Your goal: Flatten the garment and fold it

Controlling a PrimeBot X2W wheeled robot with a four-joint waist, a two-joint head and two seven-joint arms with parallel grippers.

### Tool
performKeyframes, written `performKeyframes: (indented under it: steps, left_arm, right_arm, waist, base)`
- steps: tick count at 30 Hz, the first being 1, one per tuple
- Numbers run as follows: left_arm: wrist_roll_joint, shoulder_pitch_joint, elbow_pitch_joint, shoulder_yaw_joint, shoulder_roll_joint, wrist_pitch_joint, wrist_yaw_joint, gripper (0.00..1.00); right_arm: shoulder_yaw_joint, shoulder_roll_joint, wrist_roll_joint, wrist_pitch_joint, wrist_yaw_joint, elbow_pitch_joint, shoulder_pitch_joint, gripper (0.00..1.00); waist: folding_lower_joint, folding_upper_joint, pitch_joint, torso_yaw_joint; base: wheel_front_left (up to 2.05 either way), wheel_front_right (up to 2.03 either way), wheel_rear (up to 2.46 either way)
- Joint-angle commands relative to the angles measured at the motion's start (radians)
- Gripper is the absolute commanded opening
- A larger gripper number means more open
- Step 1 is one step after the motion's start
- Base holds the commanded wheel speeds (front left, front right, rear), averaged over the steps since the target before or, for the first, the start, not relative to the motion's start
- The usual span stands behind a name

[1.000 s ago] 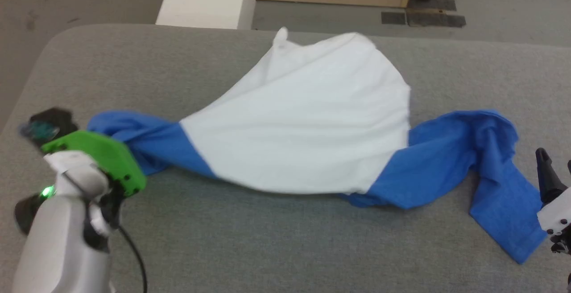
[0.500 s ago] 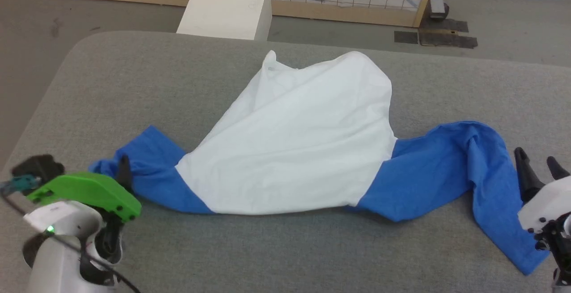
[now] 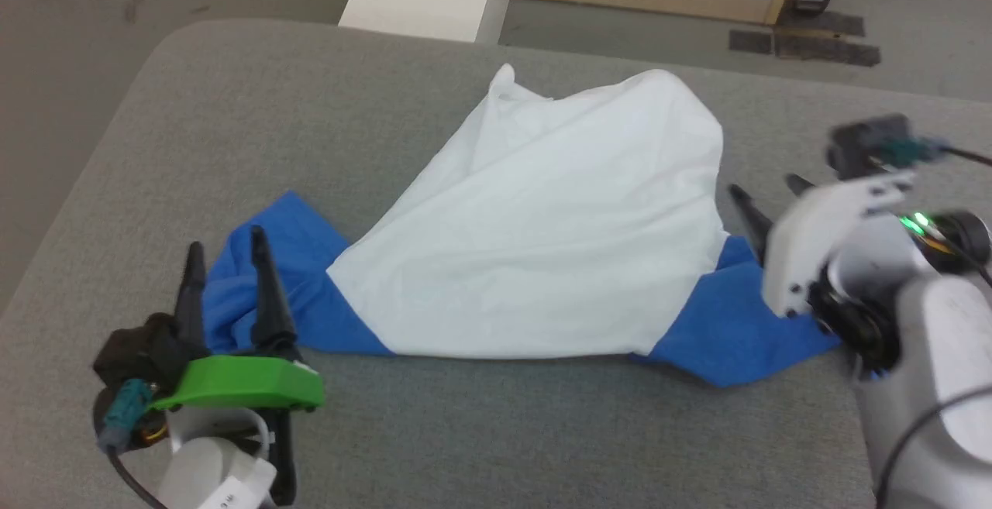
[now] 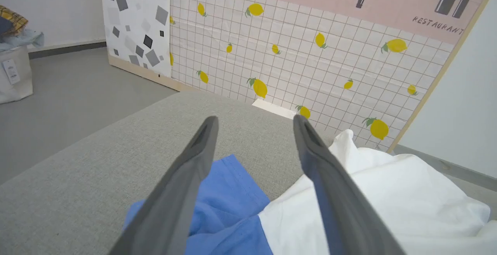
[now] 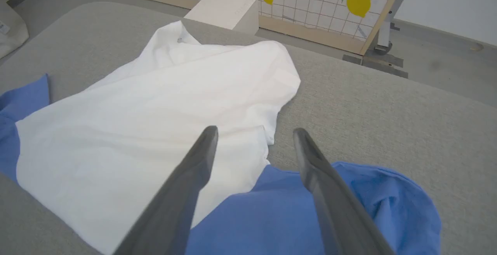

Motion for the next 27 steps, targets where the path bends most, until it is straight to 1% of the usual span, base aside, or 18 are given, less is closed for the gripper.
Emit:
performKeyframes:
  steps: [1, 4, 7, 11, 13, 18, 21, 24, 25, 26, 27]
  left_arm:
    - [0.016, 0.005, 0.002, -0.008, -0.013, -0.01, -0.006, 1.0]
    - [0.018, -0.007, 0.007, -0.03, -0.037, -0.017, -0.013, 1.0]
    - [0.008, -0.03, 0.005, -0.059, -0.058, -0.02, -0.024, 1.0]
    - [0.008, -0.06, -0.008, -0.091, -0.071, -0.021, -0.034, 1.0]
    - [0.012, -0.07, -0.017, -0.102, -0.075, -0.021, -0.035, 1.0]
    - [0.031, -0.081, -0.038, -0.122, -0.078, -0.021, -0.025, 1.0]
    - [0.024, -0.081, -0.05, -0.137, -0.078, -0.021, -0.015, 1.0]
    - [0.017, -0.082, -0.057, -0.149, -0.078, -0.021, -0.006, 1.0]
    - [0.012, -0.083, -0.059, -0.152, -0.078, -0.021, -0.003, 1.0]
    - [0.008, -0.083, -0.059, -0.155, -0.078, -0.021, -0.001, 1.0]
    - [0.005, -0.084, -0.06, -0.159, -0.078, -0.021, 0.001, 1.0]
  right_arm:
    - [0.049, -0.016, -0.013, 0.017, -0.001, 0.032, -0.055, 1.0]
    - [0.145, -0.04, -0.034, 0.049, -0.001, 0.12, -0.154, 1.0]
    - [0.211, -0.059, -0.061, 0.078, -0.001, 0.227, -0.25, 1.0]
    - [0.303, -0.092, -0.092, 0.109, -0.001, 0.35, -0.343, 1.0]
    - [0.345, -0.108, -0.093, 0.106, -0.001, 0.401, -0.379, 1.0]
    - [0.456, -0.141, -0.088, 0.111, -0.001, 0.496, -0.409, 1.0]
    - [0.531, -0.158, -0.049, 0.144, -0.001, 0.536, -0.408, 1.0]
    - [0.575, -0.18, -0.002, 0.18, -0.001, 0.553, -0.416, 1.0]
    - [0.58, -0.187, 0.018, 0.188, -0.001, 0.553, -0.423, 0.44]
    - [0.58, -0.193, 0.031, 0.188, -0.001, 0.551, -0.43, 0.0]
    - [0.581, -0.203, 0.043, 0.19, -0.001, 0.55, -0.44, 0.0]
  waist:
    - [0.0, 0.0, 0.045, 0.039]
    - [0.0, 0.0, 0.083, 0.074]
    - [0.0, 0.0, 0.131, 0.122]
    - [0.0, 0.0, 0.185, 0.178]
    - [0.0, 0.0, 0.206, 0.199]
    - [0.0, 0.0, 0.232, 0.227]
    - [0.0, 0.0, 0.239, 0.233]
    - [0.0, 0.0, 0.245, 0.236]
    - [0.0, 0.0, 0.248, 0.237]
    - [0.0, 0.0, 0.25, 0.238]
    - [0.0, 0.0, 0.252, 0.239]
  base:
    - [0.0, 0.0, 0.0]
    - [0.0, 0.0, 0.0]
    - [0.0, 0.0, 0.0]
    - [0.0, 0.0, 0.0]
    - [0.0, 0.0, 0.0]
    - [0.0, 0.0, 0.0]
    - [0.0, 0.0, 0.0]
    - [0.0, 0.0, 0.0]
    - [0.0, 0.0, 0.0]
    - [0.0, 0.0, 0.0]
    - [0.0, 0.0, 0.0]
